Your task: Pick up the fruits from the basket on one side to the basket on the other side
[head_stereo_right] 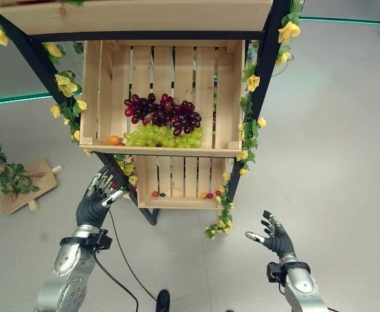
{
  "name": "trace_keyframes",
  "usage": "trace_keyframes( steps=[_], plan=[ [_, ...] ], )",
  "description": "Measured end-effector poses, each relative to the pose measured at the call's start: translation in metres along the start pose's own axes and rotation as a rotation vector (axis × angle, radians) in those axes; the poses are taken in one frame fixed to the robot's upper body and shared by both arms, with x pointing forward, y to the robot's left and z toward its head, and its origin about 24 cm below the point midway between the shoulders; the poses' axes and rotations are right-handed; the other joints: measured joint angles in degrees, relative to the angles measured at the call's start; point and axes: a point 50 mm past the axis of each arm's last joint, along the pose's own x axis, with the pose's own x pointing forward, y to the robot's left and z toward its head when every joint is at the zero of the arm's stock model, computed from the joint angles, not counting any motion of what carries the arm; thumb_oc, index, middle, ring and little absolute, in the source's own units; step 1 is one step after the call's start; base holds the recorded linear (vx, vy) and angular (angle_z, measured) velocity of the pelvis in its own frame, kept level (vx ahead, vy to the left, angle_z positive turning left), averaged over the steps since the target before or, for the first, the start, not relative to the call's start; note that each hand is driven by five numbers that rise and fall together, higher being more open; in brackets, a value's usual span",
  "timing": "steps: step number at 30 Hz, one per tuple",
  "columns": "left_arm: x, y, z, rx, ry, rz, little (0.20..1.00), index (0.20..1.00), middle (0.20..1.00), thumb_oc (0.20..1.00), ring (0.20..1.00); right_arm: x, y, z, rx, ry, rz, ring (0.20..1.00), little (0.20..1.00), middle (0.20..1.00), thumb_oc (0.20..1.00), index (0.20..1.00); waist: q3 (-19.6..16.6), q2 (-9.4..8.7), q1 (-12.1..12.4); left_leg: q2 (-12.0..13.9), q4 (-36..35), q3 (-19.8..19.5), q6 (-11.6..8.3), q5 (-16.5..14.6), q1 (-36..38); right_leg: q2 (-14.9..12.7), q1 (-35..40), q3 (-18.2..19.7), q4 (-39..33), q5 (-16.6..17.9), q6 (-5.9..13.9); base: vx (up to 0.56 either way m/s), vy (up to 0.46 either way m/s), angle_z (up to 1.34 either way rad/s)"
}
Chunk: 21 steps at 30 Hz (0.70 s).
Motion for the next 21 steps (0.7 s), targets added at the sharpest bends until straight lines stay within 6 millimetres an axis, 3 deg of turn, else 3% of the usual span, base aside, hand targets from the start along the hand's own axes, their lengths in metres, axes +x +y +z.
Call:
trace_keyframes(
  steps=[1, 2, 3, 5, 7, 8, 9, 12, 16, 17, 18, 19, 20, 21],
  plan=[
    [-0.002, -0.004, -0.01, -0.011, 0.041, -0.022, 1.0, 1.0, 1.0, 1.0, 1.0, 0.0, -0.002, 0.001, -0.014, -0.006, 0.0, 1.0, 1.0, 1.0, 1.0, 1.0, 0.08, -0.55, 0.09, -4.23, 2.76, -5.91, 0.46, -3.76, 0.85, -1.51, 0.16, 2.0, 0.02, 0.06, 0.26, -0.03, -0.001, -0.47],
    [-0.003, -0.005, -0.015, -0.014, 0.063, -0.031, 1.0, 1.0, 1.0, 1.0, 1.0, 0.0, -0.003, 0.003, -0.02, -0.012, 0.001, 1.0, 1.0, 1.0, 1.0, 1.0, 0.11, -0.67, -0.13, -6.72, 3.32, -8.1, 1.99, -5.25, 1.79, -2.13, 0.03, 2.85, 0.1, 0.34, 0.55, -0.08, 0.024, -0.81],
    [-0.005, -0.007, -0.018, -0.019, 0.083, -0.039, 1.0, 1.0, 1.0, 1.0, 1.0, 0.001, -0.002, 0.007, -0.021, -0.03, 0.005, 1.0, 1.0, 1.0, 1.0, 1.0, 0.01, -0.4, -0.02, -9.74, 4.04, -10.13, 5.84, -6.47, 2.92, -2.87, -0.77, 5.11, 0.73, 0.94, 1.51, -0.06, 0.045, -0.81],
    [-0.003, -0.008, -0.017, -0.011, 0.076, -0.054, 1.0, 1.0, 1.0, 1.0, 1.0, 0.004, 0.002, 0.013, -0.016, -0.056, 0.014, 1.0, 1.0, 1.0, 1.0, 1.0, 0.08, -0.49, -0.17, -11.89, 6.12, -12.66, 7.35, -8.01, 2.74, -3.53, -2.95, 8.47, 2.67, 0.93, 2.68, -0.06, 0.071, -0.95],
    [0.004, -0.011, -0.011, 0.005, 0.053, -0.076, 1.0, 1.0, 1.0, 1.0, 1.0, 0.004, 0.004, 0.016, -0.013, -0.069, 0.016, 1.0, 1.0, 1.0, 1.0, 1.0, 0.3, -1.36, -1.66, -13.14, 8.59, -12.12, 8.68, -9.11, 2.67, -4.23, -4.27, 9.78, 5.38, -0.17, 3.7, -0.08, 0.153, -0.65],
    [0.008, -0.013, -0.01, 0.016, 0.051, -0.087, 1.0, 1.0, 1.0, 1.0, 1.0, 0.002, 0.003, 0.013, -0.008, -0.06, 0.006, 1.0, 1.0, 1.0, 1.0, 1.0, 0.16, -2.06, -3.14, -13.2, 8.67, -11.84, 8.9, -9.33, 2.84, -4.4, -4.33, 10.21, 5.27, -0.1, 3.79, -0.06, 0.117, -0.31],
    [0.01, -0.013, -0.008, 0.031, 0.044, -0.098, 1.0, 1.0, 1.0, 1.0, 1.0, 0.0, 0.004, 0.011, 0.012, -0.056, -0.001, 1.0, 1.0, 1.0, 1.0, 1.0, -0.4, -2.87, -2.52, -13.57, 8.34, -11.02, 9.05, -9.37, 2.84, -4.58, -4.62, 11.1, 5.5, 0.0, 4.2, -0.07, 0.044, -0.31],
    [0.012, -0.01, -0.01, 0.048, 0.059, -0.102, 1.0, 1.0, 1.0, 1.0, 1.0, -0.009, 0.004, 0.0, 0.033, -0.023, -0.016, 1.0, 1.0, 1.0, 1.0, 1.0, -1.19, -4.93, -4.8, -13.4, 8.14, -9.0, 9.29, -9.3, 2.38, -4.42, -6.81, 11.68, 6.53, 0.17, 4.26, -0.2, 0.068, -0.34],
    [0.01, 0.0, -0.012, 0.088, 0.092, -0.093, 1.0, 1.0, 1.0, 1.0, 1.0, -0.003, 0.003, 0.009, 0.046, -0.06, -0.03, 1.0, 1.0, 1.0, 1.0, 1.0, -1.82, -7.07, -4.04, -11.65, 8.53, -1.77, 9.46, -9.61, -0.37, -2.76, -14.72, 12.5, 9.28, 3.85, 3.53, -0.18, -0.026, -1.14],
    [0.008, 0.004, -0.014, 0.098, 0.107, -0.082, 1.0, 1.0, 1.0, 1.0, 1.0, 0.001, 0.005, 0.014, 0.056, -0.084, -0.03, 1.0, 1.0, 1.0, 1.0, 1.0, -1.97, -7.57, -3.86, -10.7, 9.99, 0.37, 9.56, -10.46, -1.06, -1.94, -16.06, 10.08, 9.09, 6.48, 3.03, -0.19, -0.08, -1.63],
    [0.008, 0.008, -0.014, 0.107, 0.111, -0.07, 1.0, 1.0, 1.0, 1.0, 1.0, 0.005, 0.009, 0.018, 0.074, -0.102, -0.028, 1.0, 1.0, 1.0, 1.0, 1.0, -1.84, -7.72, -3.79, -8.32, 11.41, 3.68, 9.84, -11.62, -1.83, -1.13, -16.58, 6.11, 6.31, 10.85, 4.18, -0.13, -0.06, -1.6],
    [0.008, 0.009, -0.013, 0.11, 0.112, -0.066, 1.0, 1.0, 1.0, 1.0, 1.0, 0.005, 0.012, 0.019, 0.083, -0.106, -0.024, 1.0, 1.0, 1.0, 1.0, 1.0, -1.84, -8.07, -3.32, -7.55, 11.69, 4.82, 9.75, -11.71, -2.03, -0.94, -16.89, 3.5, 5.94, 10.25, 5.65, -0.13, -0.037, -1.24],
    [0.009, 0.009, -0.016, 0.101, 0.119, -0.057, 1.0, 1.0, 1.0, 1.0, 1.0, 0.003, 0.009, 0.015, 0.081, -0.094, -0.034, 1.0, 1.0, 1.0, 1.0, 1.0, -1.66, -7.79, -3.99, -6.23, 11.62, 6.91, 9.86, -11.75, -1.98, -1.2, -16.5, -0.37, 9.51, 6.06, 3.85, -0.1, -0.04, -0.75],
    [0.009, 0.007, -0.017, 0.091, 0.118, -0.057, 1.0, 1.0, 1.0, 1.0, 1.0, -0.001, 0.006, 0.009, 0.078, -0.072, -0.046, 1.0, 1.0, 1.0, 1.0, 1.0, -1.82, -7.65, -4.1, -5.27, 11.21, 8.16, 9.59, -11.53, -1.82, -1.4, -16.27, -1.45, 11.77, 4.66, 3.45, -0.16, -0.066, -0.79]
  ],
)
